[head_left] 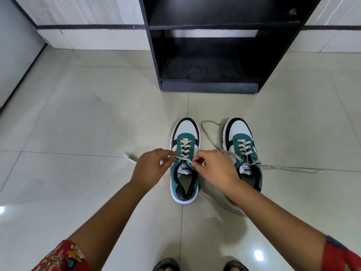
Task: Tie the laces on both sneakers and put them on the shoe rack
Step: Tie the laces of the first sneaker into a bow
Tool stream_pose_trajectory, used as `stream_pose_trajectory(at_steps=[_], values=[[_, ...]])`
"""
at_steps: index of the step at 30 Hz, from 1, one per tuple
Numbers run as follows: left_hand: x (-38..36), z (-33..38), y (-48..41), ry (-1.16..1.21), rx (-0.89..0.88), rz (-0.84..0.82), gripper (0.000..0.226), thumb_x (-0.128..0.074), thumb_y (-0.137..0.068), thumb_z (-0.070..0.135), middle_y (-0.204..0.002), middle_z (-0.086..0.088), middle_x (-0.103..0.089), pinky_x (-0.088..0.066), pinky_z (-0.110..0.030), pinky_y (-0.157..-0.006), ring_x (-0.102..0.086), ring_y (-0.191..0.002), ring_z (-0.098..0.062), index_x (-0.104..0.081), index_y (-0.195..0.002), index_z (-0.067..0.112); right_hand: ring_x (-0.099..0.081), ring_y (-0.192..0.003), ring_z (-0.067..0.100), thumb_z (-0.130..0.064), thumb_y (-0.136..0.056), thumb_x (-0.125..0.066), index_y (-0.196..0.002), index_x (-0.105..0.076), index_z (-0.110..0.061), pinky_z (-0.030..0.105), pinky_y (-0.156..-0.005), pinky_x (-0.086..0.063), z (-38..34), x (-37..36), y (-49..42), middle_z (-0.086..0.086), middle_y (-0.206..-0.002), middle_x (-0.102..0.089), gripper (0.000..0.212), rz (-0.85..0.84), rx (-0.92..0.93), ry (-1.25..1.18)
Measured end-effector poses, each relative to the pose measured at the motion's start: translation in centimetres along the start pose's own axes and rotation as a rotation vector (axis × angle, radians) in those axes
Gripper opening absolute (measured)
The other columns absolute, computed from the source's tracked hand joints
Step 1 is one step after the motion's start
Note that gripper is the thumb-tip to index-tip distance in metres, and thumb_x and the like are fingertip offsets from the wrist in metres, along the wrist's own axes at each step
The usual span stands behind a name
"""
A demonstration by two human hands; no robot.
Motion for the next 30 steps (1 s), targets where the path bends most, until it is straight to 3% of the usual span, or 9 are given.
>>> stream_pose_trajectory(at_steps=[4, 7, 10, 14, 19, 22, 25, 28, 30], values=[[-0.1, -0.5, 0.1, -0.092, -0.04, 0.092, 0.016, -0.059, -0.088, 0.029, -0.083, 0.005, -0.069, -0.038, -0.021, -0.065, -0.06, -0.071, -0.015, -0.074, -0.091, 0.023, -0.064, -0.092, 0.019, -0.034, -0.089, -0.054, -0.095, -0.068, -0.023, 0.033, -0.075, -0.048, 0.2, -0.2, 0.1, -0.004, -0.094, -0.074, 0.018, -0.011, 0.004, 0.03], [-0.3, -0.8, 0.3, -0.16, -0.014, 0.122, 0.017, -0.057, -0.09, 0.029, -0.088, 0.007, -0.072, -0.043, -0.036, -0.081, -0.053, -0.068, -0.011, -0.073, -0.09, 0.024, -0.063, -0.092, 0.022, -0.033, -0.092, -0.05, -0.097, -0.066, -0.021, 0.032, -0.074, -0.042, 0.7, -0.4, 0.1, 0.0, -0.096, -0.072, 0.021, -0.051, -0.045, 0.049], [-0.5, -0.7, 0.4, -0.135, 0.028, 0.128, 0.019, -0.056, -0.091, 0.027, -0.091, 0.003, -0.074, -0.036, -0.032, -0.074, -0.044, -0.067, -0.012, -0.074, -0.092, 0.019, -0.063, -0.089, 0.023, -0.033, -0.093, -0.047, -0.098, -0.064, -0.021, 0.037, -0.08, -0.046, 1.0, -0.5, 0.8, 0.0, -0.094, -0.072, 0.022, -0.056, -0.078, 0.033], [-0.8, -1.4, 0.4, -0.091, 0.063, 0.096, 0.021, -0.054, -0.092, 0.03, -0.094, 0.005, -0.074, -0.031, -0.039, -0.105, -0.062, -0.078, -0.016, -0.073, -0.093, 0.022, -0.062, -0.093, 0.025, -0.032, -0.094, -0.046, -0.099, -0.063, -0.019, 0.039, -0.082, -0.047, 0.9, -0.8, 1.0, 0.002, -0.096, -0.071, 0.022, -0.052, -0.088, 0.05], [-0.6, -1.4, 0.3, -0.062, 0.081, 0.03, 0.021, -0.052, -0.091, 0.033, -0.089, 0.009, -0.072, -0.02, -0.037, -0.109, -0.063, -0.082, -0.012, -0.07, -0.087, 0.024, -0.062, -0.091, 0.025, -0.03, -0.093, -0.046, -0.098, -0.061, -0.016, 0.037, -0.078, -0.044, 0.9, -0.7, 0.5, 0.003, -0.096, -0.07, 0.022, -0.154, -0.106, 0.02], [-0.6, -1.5, 0.2, 0.186, 0.165, -0.049, 0.02, -0.045, -0.088, 0.031, -0.086, 0.008, -0.069, -0.028, -0.039, -0.102, -0.063, -0.088, -0.012, -0.061, -0.077, 0.026, -0.06, -0.076, 0.025, -0.032, -0.093, -0.045, -0.076, -0.056, -0.02, 0.037, -0.07, -0.044, 1.2, -0.7, 0.4, 0.0, -0.074, -0.063, 0.024, -0.195, -0.153, -0.136], [-0.3, -0.3, 0.2, 0.603, 0.317, 0.003, 0.025, -0.04, -0.093, 0.016, -0.088, -0.004, -0.066, -0.042, -0.033, -0.081, -0.064, -0.08, -0.016, -0.064, -0.089, 0.009, -0.052, -0.065, 0.02, -0.029, -0.096, -0.041, -0.058, -0.048, -0.02, 0.034, -0.07, -0.043, 0.9, -0.9, 0.7, 0.0, -0.06, -0.054, 0.039, -0.143, -0.226, -0.452], [0.3, 0.9, -0.4, 0.82, 0.373, 0.026, 0.035, -0.035, -0.098, 0.015, -0.098, -0.004, -0.071, -0.044, -0.026, -0.074, -0.061, -0.066, -0.015, -0.065, -0.091, -0.001, -0.055, -0.075, 0.01, -0.024, -0.098, -0.041, -0.065, -0.059, -0.011, 0.018, -0.08, -0.043, -0.2, -0.2, 0.8, 0.0, -0.071, -0.058, 0.04, -0.076, -0.306, -0.96], [0.6, 1.8, -0.7, 0.945, 0.391, 0.047, 0.033, -0.036, -0.098, 0.02, -0.103, -0.005, -0.073, -0.045, -0.024, -0.065, -0.052, -0.057, -0.017, -0.055, -0.074, 0.007, -0.06, -0.095, 0.013, -0.02, -0.098, -0.038, -0.067, -0.065, -0.015, 0.023, -0.095, -0.041, -0.7, 0.4, 0.4, 0.006, -0.092, -0.065, 0.041, -0.06, -0.259, -1.136]])
Point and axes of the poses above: each hand's wrist, its own y-axis away from the middle knuckle, its own x-axis out of the back of the hand, z = x × y, the point moved 1 cm from there along -y, towards the middle knuckle
